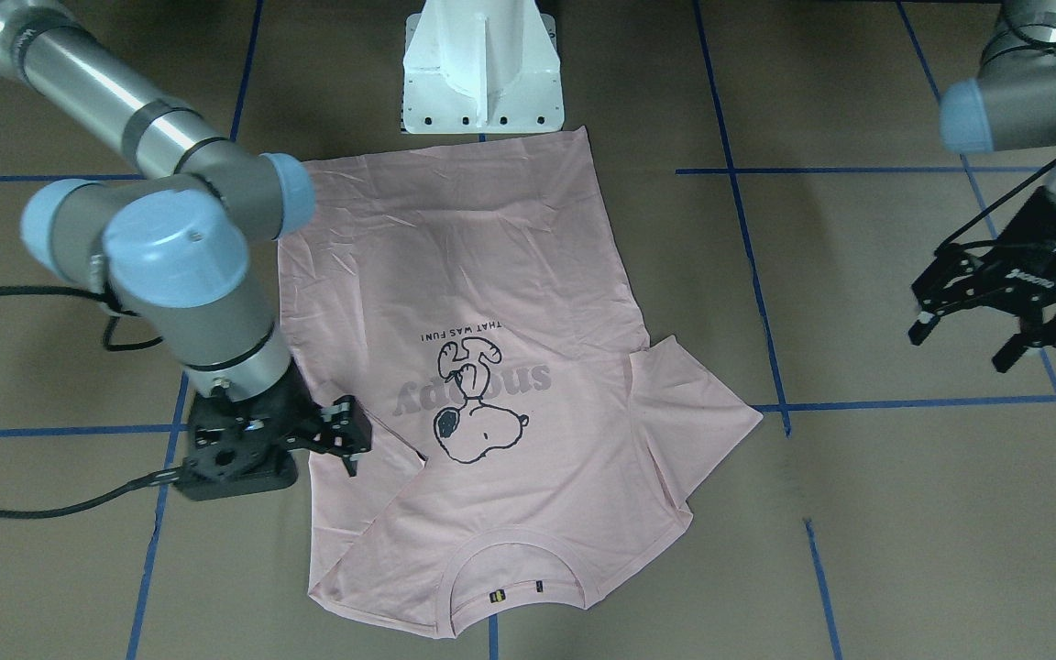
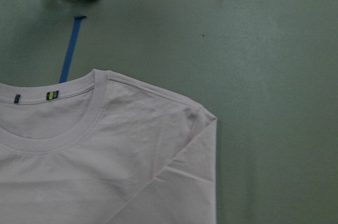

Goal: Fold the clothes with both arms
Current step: 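Fold the sleeve inward onto the shirt body with the right gripper, then move the left gripper to the other sleeve while the right arm withdraws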

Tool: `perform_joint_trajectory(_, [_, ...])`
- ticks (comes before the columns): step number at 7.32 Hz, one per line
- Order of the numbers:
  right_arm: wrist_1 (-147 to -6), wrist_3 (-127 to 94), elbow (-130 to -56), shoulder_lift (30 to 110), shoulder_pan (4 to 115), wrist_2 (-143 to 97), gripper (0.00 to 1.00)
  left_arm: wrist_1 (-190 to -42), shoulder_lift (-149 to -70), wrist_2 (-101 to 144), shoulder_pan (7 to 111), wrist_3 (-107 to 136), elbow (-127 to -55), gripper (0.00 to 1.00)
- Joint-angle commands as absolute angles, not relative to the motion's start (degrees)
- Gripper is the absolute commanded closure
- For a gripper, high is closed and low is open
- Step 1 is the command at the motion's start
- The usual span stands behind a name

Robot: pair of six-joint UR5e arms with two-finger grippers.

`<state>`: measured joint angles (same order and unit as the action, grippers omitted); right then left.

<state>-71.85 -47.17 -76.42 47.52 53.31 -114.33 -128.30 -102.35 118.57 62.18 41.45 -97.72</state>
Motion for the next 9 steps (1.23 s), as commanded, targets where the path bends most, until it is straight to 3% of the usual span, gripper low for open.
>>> perform_joint_trajectory(1, [-69.9,-29.1,-78.5,56.3,63.8,-125.2,0.0,-128.1,-107.2,108.2,52.1,58.1,-94.7,0.18])
perform_joint_trajectory(3, [-69.8,-22.2,-78.8,59.9,68.8,-131.0,0.0,-128.5,-110.1,101.3,47.1,63.1,-88.4,0.22])
perform_joint_trajectory(7, [-69.8,-22.2,-79.7,60.7,68.7,-131.0,0.0,-133.7,-112.8,95.7,42.9,66.7,-78.5,0.29])
perform_joint_trajectory(9, [-69.7,-22.1,-79.8,60.8,68.8,-131.0,0.0,-134.4,-112.9,95.7,42.9,66.7,-77.8,0.36])
